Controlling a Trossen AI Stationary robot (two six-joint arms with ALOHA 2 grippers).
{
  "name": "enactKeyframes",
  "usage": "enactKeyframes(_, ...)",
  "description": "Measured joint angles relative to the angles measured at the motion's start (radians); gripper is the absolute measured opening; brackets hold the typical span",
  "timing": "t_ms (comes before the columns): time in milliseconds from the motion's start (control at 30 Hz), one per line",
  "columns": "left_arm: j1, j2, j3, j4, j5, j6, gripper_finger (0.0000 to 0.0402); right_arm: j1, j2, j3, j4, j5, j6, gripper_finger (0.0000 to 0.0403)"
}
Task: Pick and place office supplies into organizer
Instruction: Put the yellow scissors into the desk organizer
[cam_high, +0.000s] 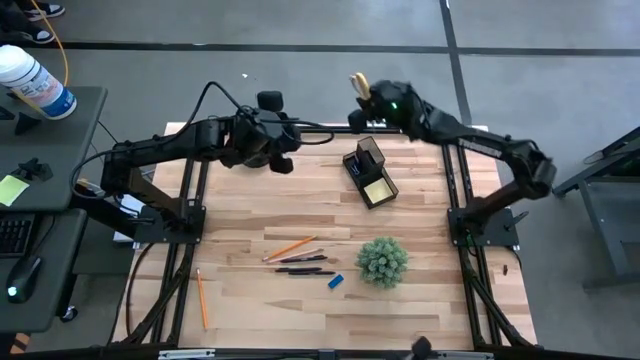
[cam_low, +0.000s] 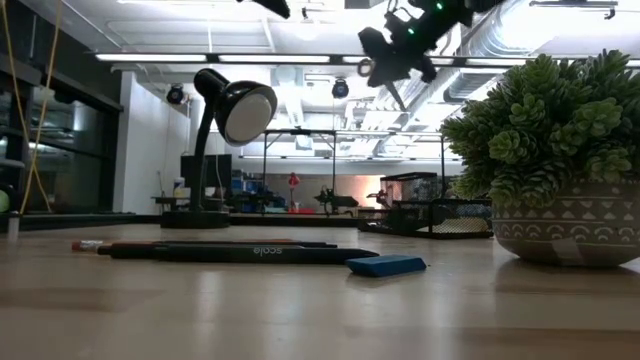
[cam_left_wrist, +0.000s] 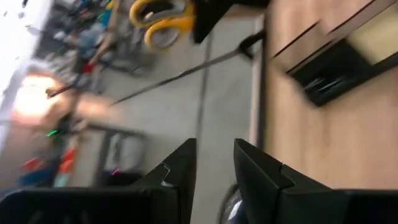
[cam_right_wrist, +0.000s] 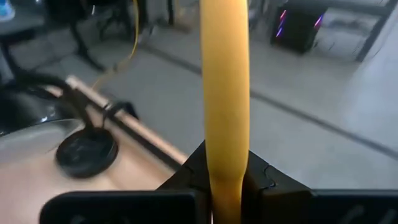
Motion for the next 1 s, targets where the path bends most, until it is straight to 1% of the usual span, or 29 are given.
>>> enactKeyframes(67,0.000,0.000,0.000,0.022,0.067,-0.001,0.0095,0.016,-0.035,-0.103,0.109,0.070,-0.003,0.0027)
enactKeyframes(167,-0.001,0.004,0.000,0.042,0.168,0.002,0.0095,0.030,-0.059,-0.223,0.230,0.140,0.008,0.0027)
enactKeyframes(233,-0.001,0.004,0.000,0.044,0.230,-0.001,0.0095,0.036,-0.059,-0.286,0.304,0.154,0.032,0.0028)
enactKeyframes(300,-0.001,0.004,0.000,0.040,0.266,-0.008,0.0095,0.037,-0.057,-0.337,0.366,0.174,0.043,0.0028)
enactKeyframes(367,-0.001,0.004,0.000,0.029,0.284,-0.017,0.0095,0.037,-0.054,-0.379,0.422,0.186,0.046,0.0028)
enactKeyframes(567,0.000,0.004,0.000,0.015,0.349,-0.033,0.0095,0.022,-0.052,-0.481,0.486,0.188,0.098,0.0029)
enactKeyframes(767,0.000,0.004,0.000,0.017,0.349,-0.045,0.0095,0.020,-0.051,-0.578,0.600,0.178,0.159,0.0029)
enactKeyframes(933,0.000,0.004,0.000,0.028,0.349,-0.044,0.0095,0.018,-0.051,-0.593,0.634,0.177,0.154,0.0029)
enactKeyframes(1000,0.000,0.004,0.000,0.038,0.349,-0.045,0.0095,0.014,-0.045,-0.592,0.647,0.156,0.137,0.0032)
